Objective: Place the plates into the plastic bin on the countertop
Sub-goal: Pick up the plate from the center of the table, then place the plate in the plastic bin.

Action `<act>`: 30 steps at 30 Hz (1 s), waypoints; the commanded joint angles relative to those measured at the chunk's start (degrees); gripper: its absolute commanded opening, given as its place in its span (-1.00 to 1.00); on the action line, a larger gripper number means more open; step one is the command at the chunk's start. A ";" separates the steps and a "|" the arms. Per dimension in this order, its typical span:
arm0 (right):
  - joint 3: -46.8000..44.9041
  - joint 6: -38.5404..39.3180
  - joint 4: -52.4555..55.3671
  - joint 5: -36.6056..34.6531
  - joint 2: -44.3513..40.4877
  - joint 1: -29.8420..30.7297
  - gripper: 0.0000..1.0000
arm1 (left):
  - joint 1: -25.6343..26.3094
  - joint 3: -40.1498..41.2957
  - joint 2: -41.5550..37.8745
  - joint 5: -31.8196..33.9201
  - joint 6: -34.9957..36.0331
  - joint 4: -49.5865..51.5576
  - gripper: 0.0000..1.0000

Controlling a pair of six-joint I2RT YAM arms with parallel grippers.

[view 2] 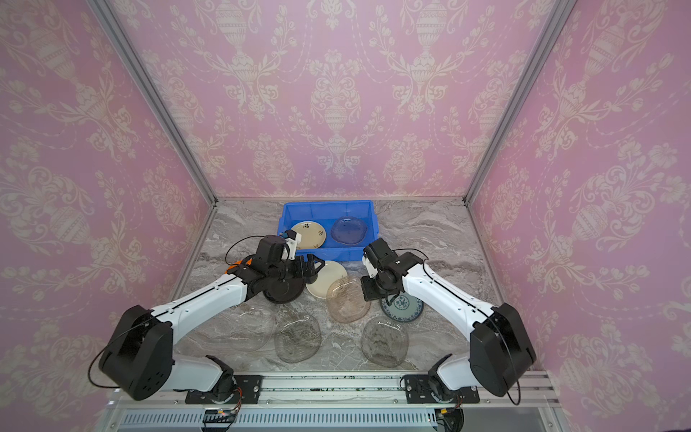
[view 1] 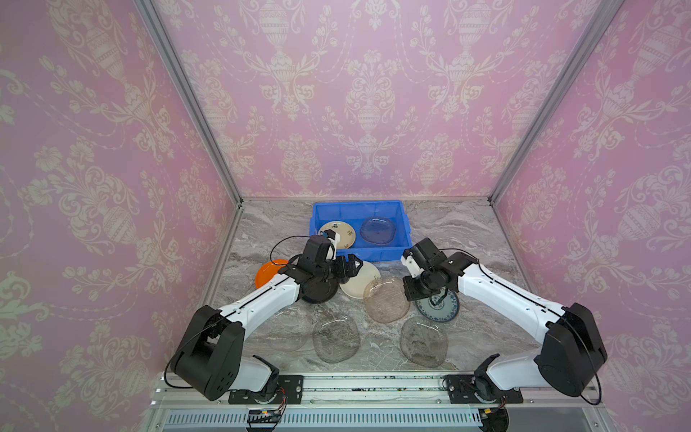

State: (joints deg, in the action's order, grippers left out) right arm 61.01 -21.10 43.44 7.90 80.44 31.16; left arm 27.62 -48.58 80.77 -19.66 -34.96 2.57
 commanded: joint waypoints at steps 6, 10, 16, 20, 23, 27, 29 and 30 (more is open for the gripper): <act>5.69 -5.65 -1.63 -3.58 -0.72 -3.76 -1.00 | 0.68 -2.04 2.12 -5.15 -1.96 -3.37 0.73; 8.82 -6.99 -3.97 -4.20 0.21 -4.08 -1.00 | 0.82 -2.78 3.78 -7.55 -3.26 -5.51 0.59; 10.59 -8.07 -6.98 -2.31 2.02 -4.34 -1.00 | 1.04 -4.10 5.66 -8.73 -3.53 -7.16 0.37; 11.41 -7.84 -6.96 -1.80 2.78 -4.32 -1.00 | 1.04 -4.73 6.50 -8.65 -3.79 -7.30 0.19; 11.59 -7.62 -6.88 -2.25 2.96 -4.31 -1.00 | 1.04 -5.59 7.25 -8.21 -3.71 -6.40 -0.12; 11.20 -7.81 -7.94 -1.60 3.17 -4.28 -1.00 | 1.20 -6.92 8.77 -8.29 -3.54 -5.47 -0.30; 10.95 -7.99 -8.45 -1.25 3.31 -4.34 -1.00 | 1.29 -7.56 9.27 -8.33 -3.46 -4.99 -0.37; 10.60 -8.03 -9.03 -0.97 3.40 -4.29 -1.00 | 1.32 -7.83 9.44 -8.25 -3.31 -4.76 -0.38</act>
State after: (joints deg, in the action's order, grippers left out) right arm 70.70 -28.45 36.34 5.80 83.40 27.33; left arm 28.42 -54.61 89.62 -26.96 -38.63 -3.53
